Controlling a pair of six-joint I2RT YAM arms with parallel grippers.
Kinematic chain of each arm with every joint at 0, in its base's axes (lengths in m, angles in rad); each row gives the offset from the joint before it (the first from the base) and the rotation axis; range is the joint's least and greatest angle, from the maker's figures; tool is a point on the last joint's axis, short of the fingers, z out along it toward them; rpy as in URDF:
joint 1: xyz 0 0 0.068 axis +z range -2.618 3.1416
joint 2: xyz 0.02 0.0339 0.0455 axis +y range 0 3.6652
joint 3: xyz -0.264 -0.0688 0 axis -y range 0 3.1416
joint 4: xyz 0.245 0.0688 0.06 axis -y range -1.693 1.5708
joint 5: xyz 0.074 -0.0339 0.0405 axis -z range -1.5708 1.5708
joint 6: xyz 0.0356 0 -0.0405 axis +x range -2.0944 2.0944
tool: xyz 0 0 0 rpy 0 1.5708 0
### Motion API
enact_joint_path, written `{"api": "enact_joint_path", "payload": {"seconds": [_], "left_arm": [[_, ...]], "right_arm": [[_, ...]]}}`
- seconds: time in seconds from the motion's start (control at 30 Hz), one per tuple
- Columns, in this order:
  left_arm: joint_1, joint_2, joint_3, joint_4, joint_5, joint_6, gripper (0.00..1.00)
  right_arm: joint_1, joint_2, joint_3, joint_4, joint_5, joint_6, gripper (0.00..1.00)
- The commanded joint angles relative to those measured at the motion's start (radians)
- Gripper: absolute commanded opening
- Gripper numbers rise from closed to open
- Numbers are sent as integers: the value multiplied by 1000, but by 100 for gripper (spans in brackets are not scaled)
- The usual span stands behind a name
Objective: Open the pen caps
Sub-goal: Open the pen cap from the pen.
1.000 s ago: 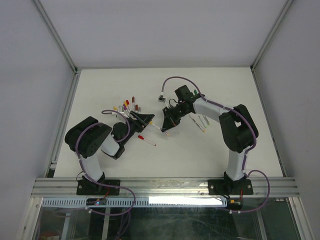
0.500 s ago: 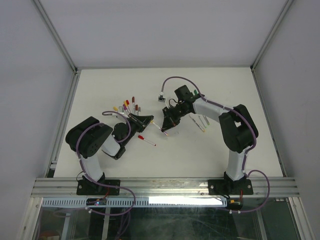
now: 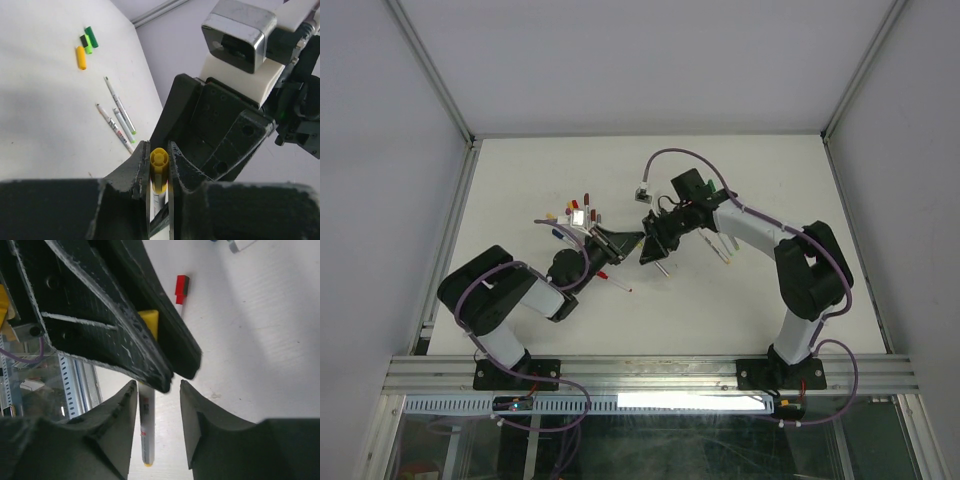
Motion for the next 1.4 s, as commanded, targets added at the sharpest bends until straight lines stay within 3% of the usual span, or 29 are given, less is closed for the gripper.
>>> {"api": "enact_joint_path", "payload": {"seconds": [0.0, 0.37, 0.47, 0.57, 0.6, 0.77, 1.13, 1.2, 1.37], "left_arm": [[-10, -57, 30, 10, -52, 66, 0], [-4, -173, 25, -62, -151, 113, 0], [0, -209, 23, -90, -161, 121, 0], [6, -237, 15, -104, -168, 125, 0], [8, -245, 12, -105, -171, 125, 0], [73, -322, -9, -135, -188, 114, 0], [352, -550, 54, -377, -258, 97, 0], [360, -577, 62, -411, -232, 116, 0], [361, -662, 24, -511, -142, 161, 0]], "right_arm": [[48, -62, -4, 38, 11, -32, 38], [62, -89, -9, 29, 27, -44, 33], [60, -92, -6, 27, 20, -41, 21], [60, -101, -6, 26, 15, -37, 1], [60, -104, -6, 24, 11, -38, 0], [58, -116, -15, 13, 0, -45, 0], [67, -113, -24, -10, 9, -61, 0], [66, -118, -25, -26, 61, -62, 0], [66, -153, -79, -120, 377, -92, 0]]}}
